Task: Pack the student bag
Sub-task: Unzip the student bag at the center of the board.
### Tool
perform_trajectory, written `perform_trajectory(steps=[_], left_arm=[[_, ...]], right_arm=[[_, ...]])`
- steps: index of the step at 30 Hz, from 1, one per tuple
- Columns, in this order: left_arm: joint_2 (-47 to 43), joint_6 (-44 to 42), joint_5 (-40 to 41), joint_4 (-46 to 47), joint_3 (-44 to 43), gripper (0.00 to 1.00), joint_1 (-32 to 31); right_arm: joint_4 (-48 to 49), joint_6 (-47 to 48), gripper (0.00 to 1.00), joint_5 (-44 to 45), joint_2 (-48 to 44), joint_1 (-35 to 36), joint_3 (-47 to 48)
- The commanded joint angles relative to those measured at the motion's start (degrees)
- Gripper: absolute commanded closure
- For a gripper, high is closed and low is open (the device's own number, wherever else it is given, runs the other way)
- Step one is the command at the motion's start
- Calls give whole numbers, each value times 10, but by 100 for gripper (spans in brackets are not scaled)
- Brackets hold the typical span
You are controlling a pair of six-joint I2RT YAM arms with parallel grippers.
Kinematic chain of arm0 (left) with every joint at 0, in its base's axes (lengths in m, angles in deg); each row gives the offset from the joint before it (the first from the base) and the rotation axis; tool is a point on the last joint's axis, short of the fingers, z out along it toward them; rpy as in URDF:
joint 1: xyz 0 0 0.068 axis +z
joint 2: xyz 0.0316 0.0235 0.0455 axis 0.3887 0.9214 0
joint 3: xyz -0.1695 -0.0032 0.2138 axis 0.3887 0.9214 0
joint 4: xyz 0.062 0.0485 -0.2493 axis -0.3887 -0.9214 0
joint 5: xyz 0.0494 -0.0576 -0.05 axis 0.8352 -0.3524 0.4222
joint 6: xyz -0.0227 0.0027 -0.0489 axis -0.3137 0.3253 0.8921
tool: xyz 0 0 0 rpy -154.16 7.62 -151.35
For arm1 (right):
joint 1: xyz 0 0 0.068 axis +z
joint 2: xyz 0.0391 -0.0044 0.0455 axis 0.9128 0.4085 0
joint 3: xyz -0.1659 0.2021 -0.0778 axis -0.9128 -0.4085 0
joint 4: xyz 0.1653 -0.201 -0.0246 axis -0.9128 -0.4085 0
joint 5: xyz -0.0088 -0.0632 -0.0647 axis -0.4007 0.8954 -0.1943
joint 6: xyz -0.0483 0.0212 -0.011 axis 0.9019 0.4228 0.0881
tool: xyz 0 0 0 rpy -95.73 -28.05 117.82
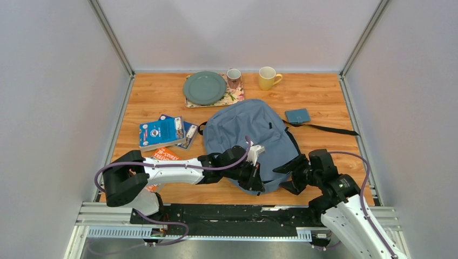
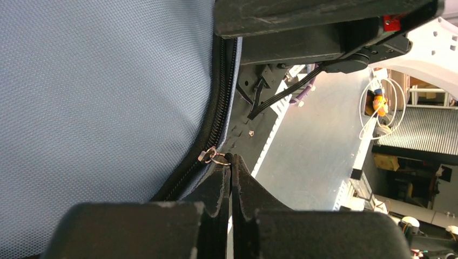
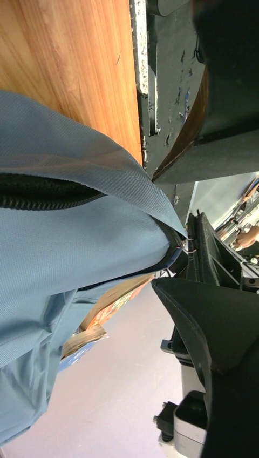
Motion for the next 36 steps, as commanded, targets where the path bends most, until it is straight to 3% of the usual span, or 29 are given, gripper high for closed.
perform_trajectory(steps=[1, 8, 11, 12, 13, 17, 19, 27, 32, 36], left_arm=[[-2, -16, -28, 33, -29, 100, -10], [-12, -35, -42, 16, -37, 100, -12], [-14, -52, -51, -6, -48, 100, -11], [-16, -72, -51, -20, -53, 100, -11], [-23, -81, -49, -52, -55, 100, -12], [-65, -124, -18, -137, -31, 100, -11], [-102, -133, 37, -199, -2, 100, -6], [-267, -134, 68, -290, 126, 100, 145], [-259, -168, 86, -347, 109, 100, 206], [-189, -188, 125, -408, 69, 100, 223]], right_arm=[[59, -30, 35, 17, 8, 4, -18], [121, -3, 36, 20, 50, 18, -25], [201, 67, 74, 8, 59, 18, -46], [211, 90, 96, 4, 62, 17, -46], [211, 108, 100, 5, 67, 17, -44], [184, 175, 100, 27, 64, 18, -41], [167, 206, 100, 55, 49, 18, -36], [100, 267, 100, 82, -10, 17, -35], [88, 273, 100, 64, -39, 18, -61], [74, 274, 100, 51, -65, 18, -77]])
